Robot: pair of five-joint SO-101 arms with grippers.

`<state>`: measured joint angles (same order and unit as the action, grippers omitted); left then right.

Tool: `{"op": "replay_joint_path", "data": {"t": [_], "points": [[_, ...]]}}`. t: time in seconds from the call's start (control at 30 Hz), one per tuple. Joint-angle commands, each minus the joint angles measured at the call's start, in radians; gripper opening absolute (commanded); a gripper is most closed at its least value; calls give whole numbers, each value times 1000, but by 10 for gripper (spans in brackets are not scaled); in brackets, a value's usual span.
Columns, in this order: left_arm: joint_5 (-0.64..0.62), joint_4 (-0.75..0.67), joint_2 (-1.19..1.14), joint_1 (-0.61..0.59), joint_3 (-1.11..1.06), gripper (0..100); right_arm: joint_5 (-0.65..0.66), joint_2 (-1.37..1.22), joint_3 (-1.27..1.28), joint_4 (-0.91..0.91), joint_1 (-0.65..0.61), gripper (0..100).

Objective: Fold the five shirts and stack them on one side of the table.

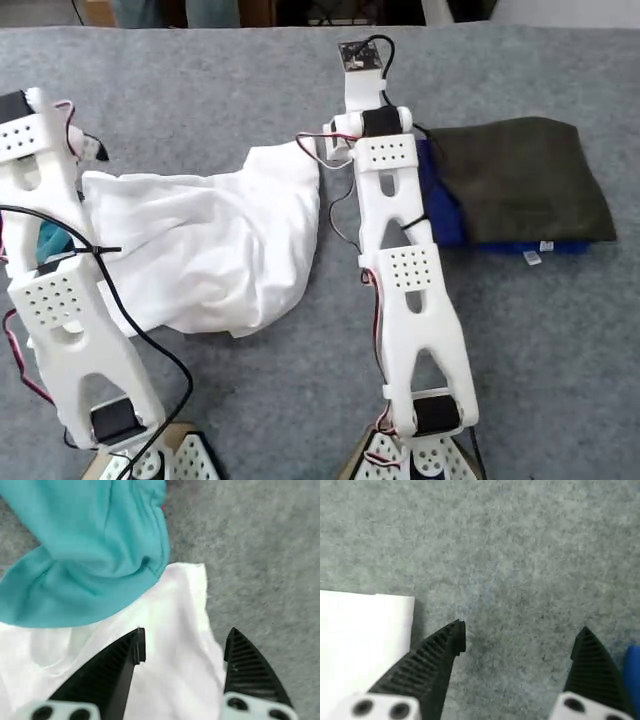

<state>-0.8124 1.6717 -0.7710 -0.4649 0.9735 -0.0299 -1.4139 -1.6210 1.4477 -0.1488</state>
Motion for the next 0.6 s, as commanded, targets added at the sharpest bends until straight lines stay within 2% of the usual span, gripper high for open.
{"op": "replay_joint_path", "data": {"t": [0.0,0.1,0.33,0.47,0.57], "points": [[-121,-132,38,16,58,274,6,8,-50,-21,-2,338],[-133,-199,-20,36,64,274,6,7,-50,-21,0,338],[-184,-218,-226,44,157,274,8,5,-50,-28,2,338],[-180,-192,-324,41,312,273,8,4,-50,-41,2,338],[-178,-98,-354,30,460,273,8,4,-48,-41,0,338]]}}
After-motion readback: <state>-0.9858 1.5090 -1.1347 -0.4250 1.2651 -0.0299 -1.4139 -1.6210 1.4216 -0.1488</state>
